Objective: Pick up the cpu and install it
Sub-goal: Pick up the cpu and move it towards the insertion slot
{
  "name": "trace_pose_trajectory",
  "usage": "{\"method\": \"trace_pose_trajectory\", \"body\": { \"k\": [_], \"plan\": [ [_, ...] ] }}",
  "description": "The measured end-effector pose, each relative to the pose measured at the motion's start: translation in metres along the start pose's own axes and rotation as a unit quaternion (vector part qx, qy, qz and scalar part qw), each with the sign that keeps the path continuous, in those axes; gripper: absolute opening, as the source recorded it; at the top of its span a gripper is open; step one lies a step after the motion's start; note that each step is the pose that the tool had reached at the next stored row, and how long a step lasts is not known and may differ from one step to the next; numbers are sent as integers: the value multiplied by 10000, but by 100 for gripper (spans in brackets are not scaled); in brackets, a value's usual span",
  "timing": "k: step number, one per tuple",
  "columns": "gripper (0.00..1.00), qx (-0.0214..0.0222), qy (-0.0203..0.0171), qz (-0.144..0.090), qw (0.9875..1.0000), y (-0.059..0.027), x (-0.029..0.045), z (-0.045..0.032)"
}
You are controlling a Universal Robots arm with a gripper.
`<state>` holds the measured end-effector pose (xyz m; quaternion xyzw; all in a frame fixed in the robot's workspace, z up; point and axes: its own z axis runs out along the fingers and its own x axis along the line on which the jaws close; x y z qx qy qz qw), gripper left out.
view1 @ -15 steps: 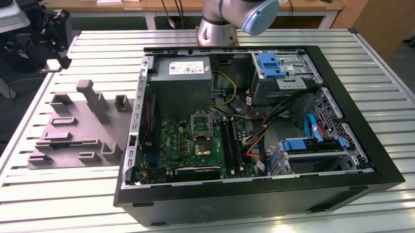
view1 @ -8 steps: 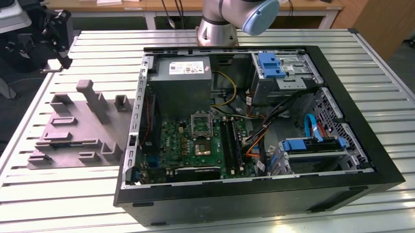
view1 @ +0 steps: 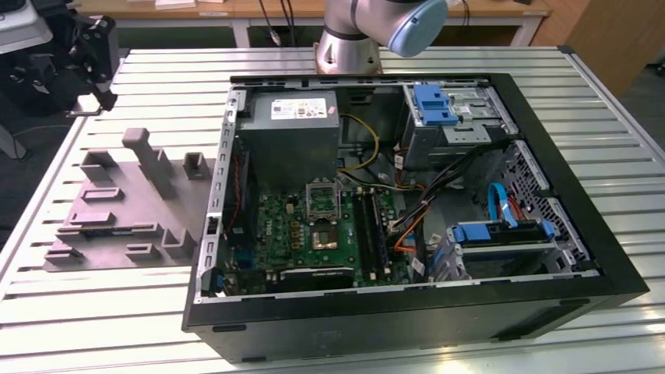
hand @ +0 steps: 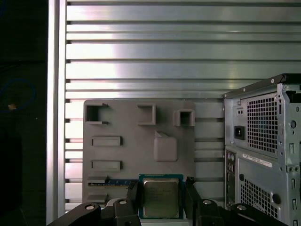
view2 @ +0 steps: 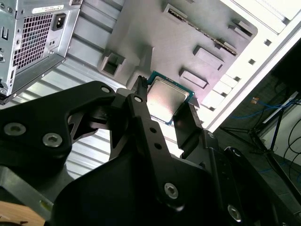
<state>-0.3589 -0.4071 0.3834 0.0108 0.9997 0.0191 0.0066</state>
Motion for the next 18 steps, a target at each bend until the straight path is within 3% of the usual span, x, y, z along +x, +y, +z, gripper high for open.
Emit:
{"method": "trace_pose_trajectory", "body": {
  "k": [18],
  "plan": [
    [47, 0, 0, 0, 10000, 1, -34, 0]
  ]
}}
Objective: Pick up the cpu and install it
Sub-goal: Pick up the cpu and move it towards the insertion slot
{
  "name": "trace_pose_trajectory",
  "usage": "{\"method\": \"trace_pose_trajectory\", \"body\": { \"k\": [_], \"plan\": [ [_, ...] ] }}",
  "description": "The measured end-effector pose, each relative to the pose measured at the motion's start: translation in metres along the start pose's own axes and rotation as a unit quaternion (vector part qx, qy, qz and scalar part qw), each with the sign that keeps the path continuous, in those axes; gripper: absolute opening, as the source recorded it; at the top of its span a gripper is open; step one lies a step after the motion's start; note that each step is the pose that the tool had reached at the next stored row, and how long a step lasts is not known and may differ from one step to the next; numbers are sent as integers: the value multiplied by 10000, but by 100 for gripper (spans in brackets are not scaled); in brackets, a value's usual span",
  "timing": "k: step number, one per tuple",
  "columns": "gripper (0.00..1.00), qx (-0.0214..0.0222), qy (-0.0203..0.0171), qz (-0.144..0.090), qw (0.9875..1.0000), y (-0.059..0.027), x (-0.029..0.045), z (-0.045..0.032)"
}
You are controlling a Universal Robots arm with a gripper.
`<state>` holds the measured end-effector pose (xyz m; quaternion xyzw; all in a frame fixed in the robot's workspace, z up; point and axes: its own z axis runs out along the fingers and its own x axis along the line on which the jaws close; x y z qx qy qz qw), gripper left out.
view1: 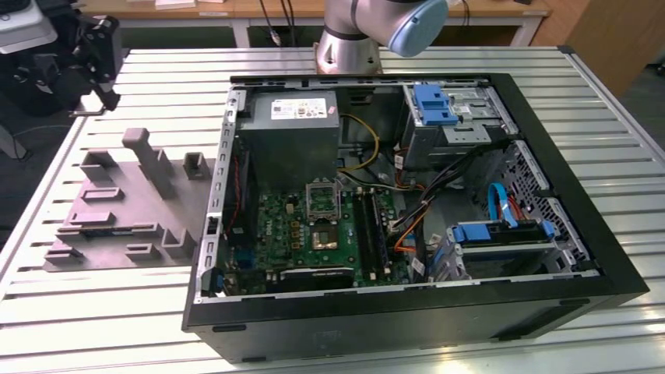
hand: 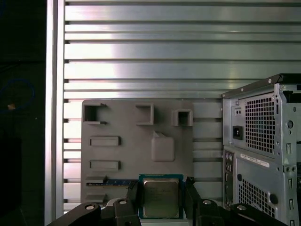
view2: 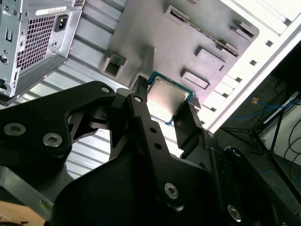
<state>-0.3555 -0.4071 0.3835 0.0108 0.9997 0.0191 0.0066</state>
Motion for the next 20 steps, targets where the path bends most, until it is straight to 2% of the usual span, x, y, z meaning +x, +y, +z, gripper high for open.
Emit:
{"method": "trace_pose_trajectory", "body": {
  "k": [20],
  "plan": [
    [47, 0, 0, 0, 10000, 1, -47, 1]
  ]
}}
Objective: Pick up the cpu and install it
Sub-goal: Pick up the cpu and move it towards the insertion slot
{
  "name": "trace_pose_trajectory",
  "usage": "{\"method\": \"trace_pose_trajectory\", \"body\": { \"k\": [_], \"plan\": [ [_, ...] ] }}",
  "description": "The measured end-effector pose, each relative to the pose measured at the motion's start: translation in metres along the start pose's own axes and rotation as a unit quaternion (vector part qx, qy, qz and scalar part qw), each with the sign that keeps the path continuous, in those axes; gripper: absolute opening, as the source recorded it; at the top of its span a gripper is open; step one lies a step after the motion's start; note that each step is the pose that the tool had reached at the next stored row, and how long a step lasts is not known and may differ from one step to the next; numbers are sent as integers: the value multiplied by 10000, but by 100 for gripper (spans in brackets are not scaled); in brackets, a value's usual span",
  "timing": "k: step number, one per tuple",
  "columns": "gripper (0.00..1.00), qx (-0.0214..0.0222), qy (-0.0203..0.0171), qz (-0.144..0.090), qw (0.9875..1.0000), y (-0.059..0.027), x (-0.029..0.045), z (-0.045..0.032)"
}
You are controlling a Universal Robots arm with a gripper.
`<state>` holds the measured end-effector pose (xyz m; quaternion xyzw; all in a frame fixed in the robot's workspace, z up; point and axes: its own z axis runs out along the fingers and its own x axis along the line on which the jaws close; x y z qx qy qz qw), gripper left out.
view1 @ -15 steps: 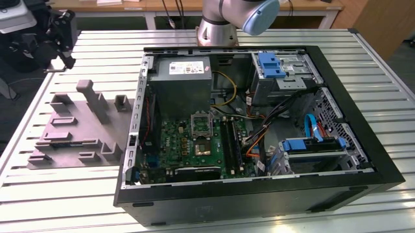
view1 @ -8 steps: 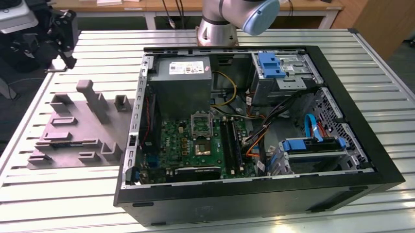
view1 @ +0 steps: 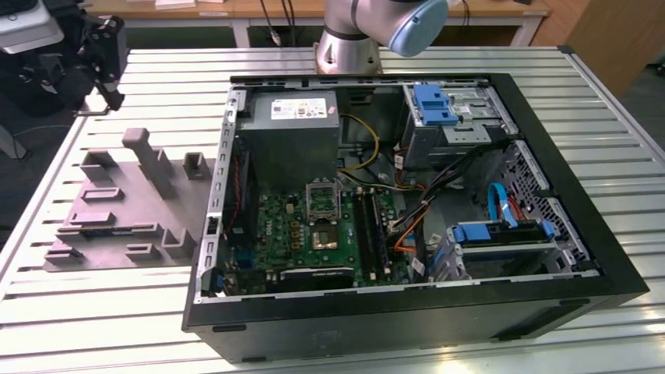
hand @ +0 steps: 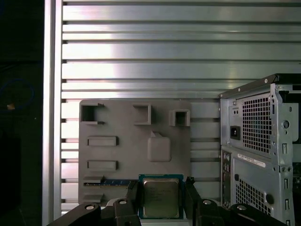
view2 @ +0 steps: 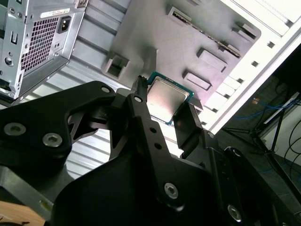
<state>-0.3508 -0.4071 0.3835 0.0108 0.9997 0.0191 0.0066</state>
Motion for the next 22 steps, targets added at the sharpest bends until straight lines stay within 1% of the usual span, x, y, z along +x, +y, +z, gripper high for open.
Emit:
{"method": "trace_pose_trajectory", "body": {
  "k": [22],
  "plan": [
    [47, 0, 0, 0, 10000, 1, -41, 1]
  ]
}}
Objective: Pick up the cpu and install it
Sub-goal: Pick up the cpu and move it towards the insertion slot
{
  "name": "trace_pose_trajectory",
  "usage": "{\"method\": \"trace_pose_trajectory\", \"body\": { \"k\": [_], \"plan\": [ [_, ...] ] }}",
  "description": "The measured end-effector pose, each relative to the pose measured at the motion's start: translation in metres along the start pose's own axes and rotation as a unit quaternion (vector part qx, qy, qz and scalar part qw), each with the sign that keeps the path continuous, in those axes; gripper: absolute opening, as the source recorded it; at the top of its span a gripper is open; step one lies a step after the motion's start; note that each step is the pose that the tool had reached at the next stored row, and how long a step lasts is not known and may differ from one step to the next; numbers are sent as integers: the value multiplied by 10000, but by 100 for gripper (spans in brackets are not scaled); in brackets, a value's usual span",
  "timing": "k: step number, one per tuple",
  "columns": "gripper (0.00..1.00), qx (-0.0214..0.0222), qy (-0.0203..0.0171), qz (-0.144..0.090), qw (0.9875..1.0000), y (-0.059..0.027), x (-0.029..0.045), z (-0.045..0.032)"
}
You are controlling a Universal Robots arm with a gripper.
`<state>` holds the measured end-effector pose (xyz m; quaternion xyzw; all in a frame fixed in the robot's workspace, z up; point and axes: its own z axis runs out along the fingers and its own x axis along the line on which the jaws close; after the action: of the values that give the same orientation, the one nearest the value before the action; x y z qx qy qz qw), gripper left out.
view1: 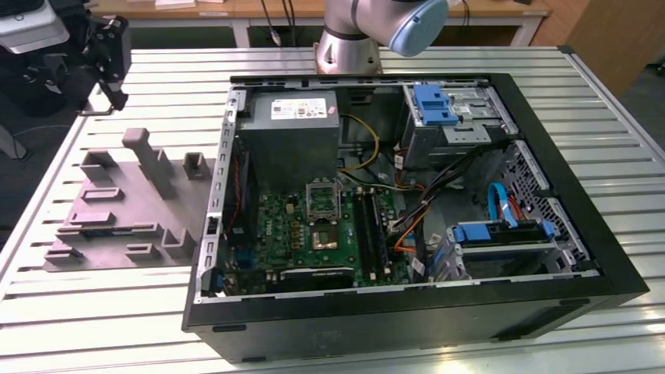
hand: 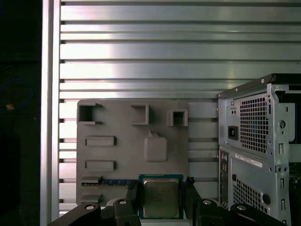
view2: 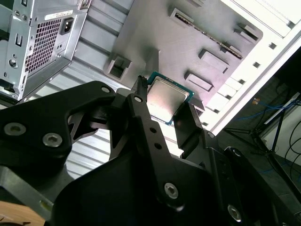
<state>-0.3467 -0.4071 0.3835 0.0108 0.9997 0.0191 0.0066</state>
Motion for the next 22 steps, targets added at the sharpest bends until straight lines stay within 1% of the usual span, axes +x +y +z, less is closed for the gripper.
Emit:
{"method": "trace_pose_trajectory", "body": {
  "k": [22],
  "plan": [
    [47, 0, 0, 0, 10000, 1, -41, 0]
  ]
}}
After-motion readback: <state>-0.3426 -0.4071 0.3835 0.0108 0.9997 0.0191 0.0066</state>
